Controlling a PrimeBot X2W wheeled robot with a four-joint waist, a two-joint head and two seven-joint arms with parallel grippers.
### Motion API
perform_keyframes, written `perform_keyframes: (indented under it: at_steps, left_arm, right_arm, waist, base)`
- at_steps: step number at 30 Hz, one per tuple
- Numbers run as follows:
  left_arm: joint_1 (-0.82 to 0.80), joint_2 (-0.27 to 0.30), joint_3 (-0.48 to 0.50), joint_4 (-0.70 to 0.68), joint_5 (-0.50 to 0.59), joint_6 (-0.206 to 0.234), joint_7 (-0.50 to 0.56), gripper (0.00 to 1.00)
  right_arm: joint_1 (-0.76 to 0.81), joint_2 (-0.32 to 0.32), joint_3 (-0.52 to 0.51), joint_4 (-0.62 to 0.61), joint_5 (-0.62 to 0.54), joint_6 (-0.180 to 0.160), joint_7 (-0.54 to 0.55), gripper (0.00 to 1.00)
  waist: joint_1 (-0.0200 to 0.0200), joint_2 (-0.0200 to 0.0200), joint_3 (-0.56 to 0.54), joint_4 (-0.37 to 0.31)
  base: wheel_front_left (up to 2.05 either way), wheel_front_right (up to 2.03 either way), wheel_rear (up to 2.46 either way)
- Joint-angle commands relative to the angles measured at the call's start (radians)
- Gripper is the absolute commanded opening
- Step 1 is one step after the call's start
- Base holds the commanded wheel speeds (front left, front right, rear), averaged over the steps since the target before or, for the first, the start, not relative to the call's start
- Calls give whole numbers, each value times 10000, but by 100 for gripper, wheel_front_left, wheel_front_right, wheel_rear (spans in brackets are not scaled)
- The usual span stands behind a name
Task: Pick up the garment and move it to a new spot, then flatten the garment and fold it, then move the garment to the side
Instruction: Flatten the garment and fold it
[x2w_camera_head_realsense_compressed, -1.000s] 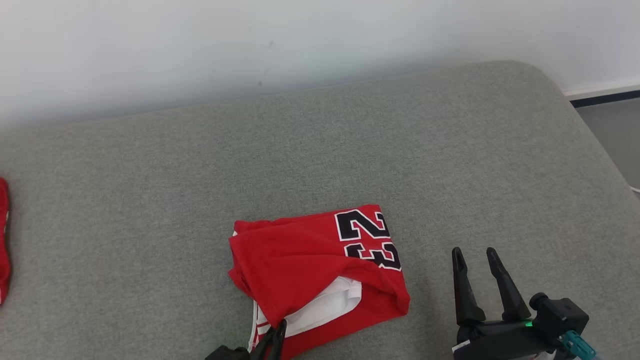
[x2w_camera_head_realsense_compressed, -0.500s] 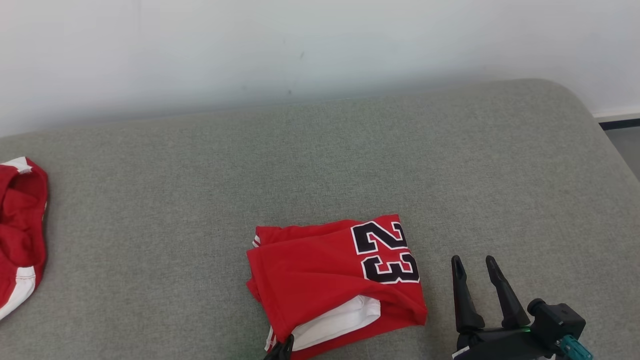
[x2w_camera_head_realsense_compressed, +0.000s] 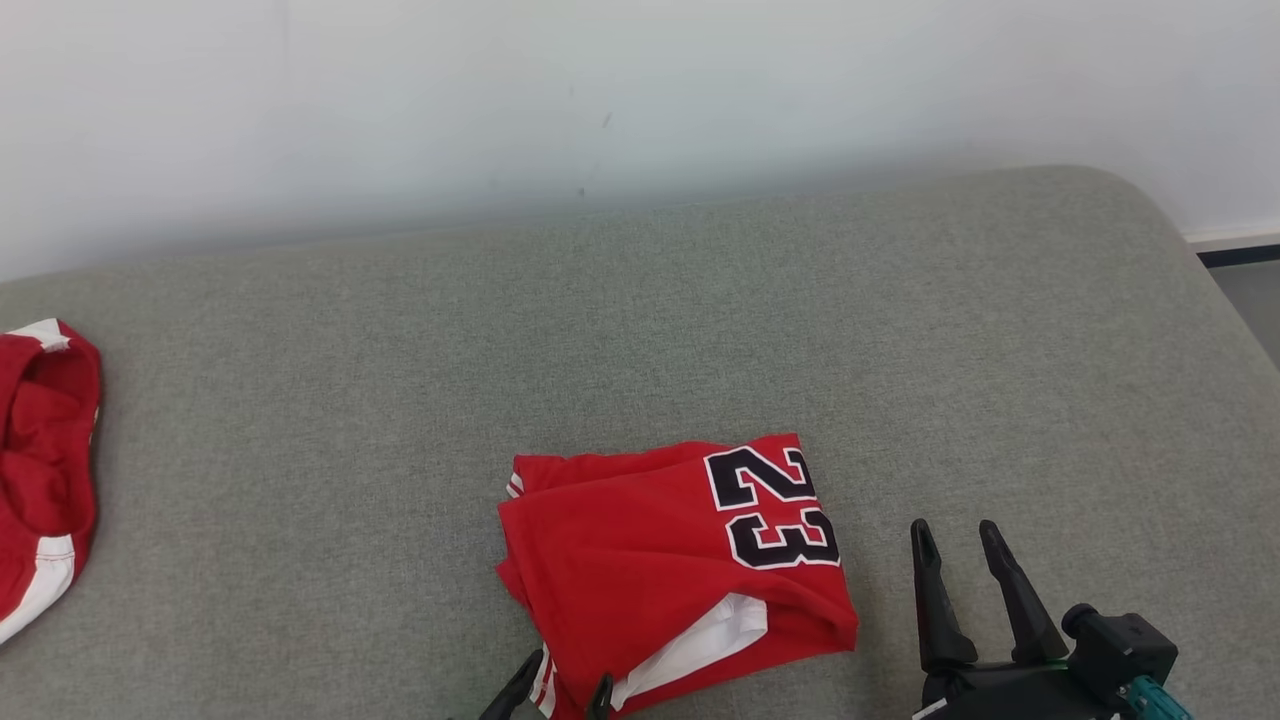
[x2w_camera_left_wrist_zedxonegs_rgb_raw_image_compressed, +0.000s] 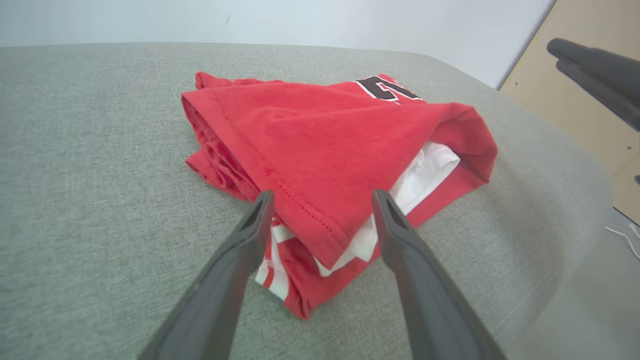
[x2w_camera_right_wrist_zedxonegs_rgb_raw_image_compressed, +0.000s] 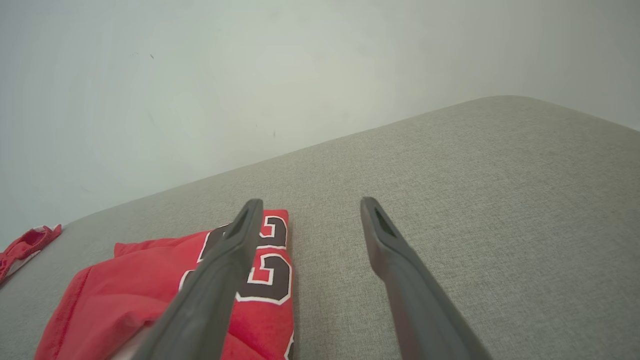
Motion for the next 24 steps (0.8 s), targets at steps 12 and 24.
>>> perform_keyframes:
  at_steps: [12, 24]
  left_arm:
    - [-18, 3, -90, 323, -129, 18, -31, 100]
    - [-401, 41, -133, 377, -397, 18, -31, 0]
  right_arm:
    - [-95, 28, 33, 9, -3, -25, -42, 100]
    - [-80, 67, -50, -58, -83, -25, -42, 100]
  waist:
    - [0, 0, 247, -147]
    - [0, 0, 417, -228]
  base:
    - [0, 0, 0]
    - [0, 0, 0]
